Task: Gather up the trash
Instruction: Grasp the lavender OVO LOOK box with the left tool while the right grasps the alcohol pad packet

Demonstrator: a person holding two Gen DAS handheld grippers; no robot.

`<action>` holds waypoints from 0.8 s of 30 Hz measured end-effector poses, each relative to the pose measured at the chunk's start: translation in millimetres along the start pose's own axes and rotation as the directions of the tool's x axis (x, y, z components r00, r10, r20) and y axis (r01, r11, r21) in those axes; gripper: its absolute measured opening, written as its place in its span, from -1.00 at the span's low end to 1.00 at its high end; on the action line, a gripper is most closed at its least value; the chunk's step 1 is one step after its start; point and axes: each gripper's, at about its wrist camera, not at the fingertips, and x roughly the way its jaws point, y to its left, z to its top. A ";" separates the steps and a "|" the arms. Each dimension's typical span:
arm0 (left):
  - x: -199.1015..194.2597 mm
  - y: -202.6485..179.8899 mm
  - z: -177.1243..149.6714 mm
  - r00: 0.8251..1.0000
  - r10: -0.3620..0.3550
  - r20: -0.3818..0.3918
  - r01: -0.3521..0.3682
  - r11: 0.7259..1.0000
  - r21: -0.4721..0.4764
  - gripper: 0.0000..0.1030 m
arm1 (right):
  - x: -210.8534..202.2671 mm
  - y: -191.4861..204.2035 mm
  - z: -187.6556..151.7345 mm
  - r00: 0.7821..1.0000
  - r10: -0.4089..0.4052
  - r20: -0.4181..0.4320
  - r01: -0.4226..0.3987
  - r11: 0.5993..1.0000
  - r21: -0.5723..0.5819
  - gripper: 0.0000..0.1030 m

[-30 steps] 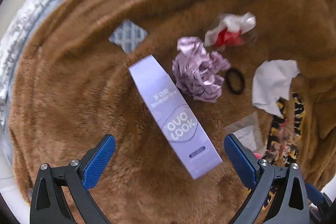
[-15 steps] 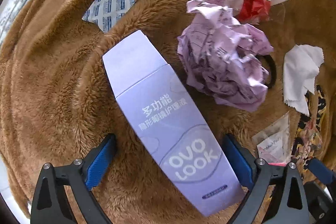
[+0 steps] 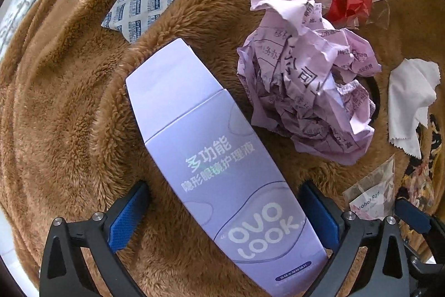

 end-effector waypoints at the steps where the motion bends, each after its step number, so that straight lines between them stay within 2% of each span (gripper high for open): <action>1: 1.4 -1.2 1.1 1.000 -0.002 0.003 0.002 1.000 0.000 1.00 | 0.8 1.4 1.0 1.000 -0.002 -0.002 0.002 1.000 -0.002 0.66; 5: 4.1 1.7 -0.7 1.000 -0.004 0.013 0.004 1.000 0.005 0.95 | -1.4 3.7 1.7 1.000 0.002 0.003 -0.002 1.000 -0.003 0.66; 6: 2.4 1.6 -0.7 1.000 0.000 0.025 0.000 1.000 0.012 0.79 | -2.7 3.1 1.4 1.000 0.004 0.005 -0.004 1.000 -0.002 0.66; 7: 0.3 2.9 -1.2 0.999 0.001 0.036 -0.002 1.000 0.023 0.55 | -3.8 2.9 0.7 1.000 0.003 0.008 -0.003 1.000 -0.002 0.66; 8: -5.7 3.9 -3.9 0.999 -0.002 0.045 0.000 0.999 0.036 0.42 | -3.9 3.5 0.8 1.000 0.001 0.007 -0.001 1.000 0.001 0.66; 10: -10.2 0.0 -3.1 0.999 -0.002 0.055 -0.001 0.998 0.061 0.00 | -3.1 6.9 1.4 1.000 0.002 0.009 -0.002 1.000 0.000 0.66; 15: -11.8 6.5 3.4 0.999 -0.029 0.041 0.027 0.999 0.035 -0.06 | 3.1 14.0 3.2 1.000 -0.007 0.004 0.007 1.000 -0.006 0.66; 24: -13.0 16.3 7.6 0.999 -0.032 0.035 0.031 0.999 0.036 -0.08 | 30.0 29.9 15.9 0.991 -0.126 -0.048 0.125 0.992 -0.025 0.67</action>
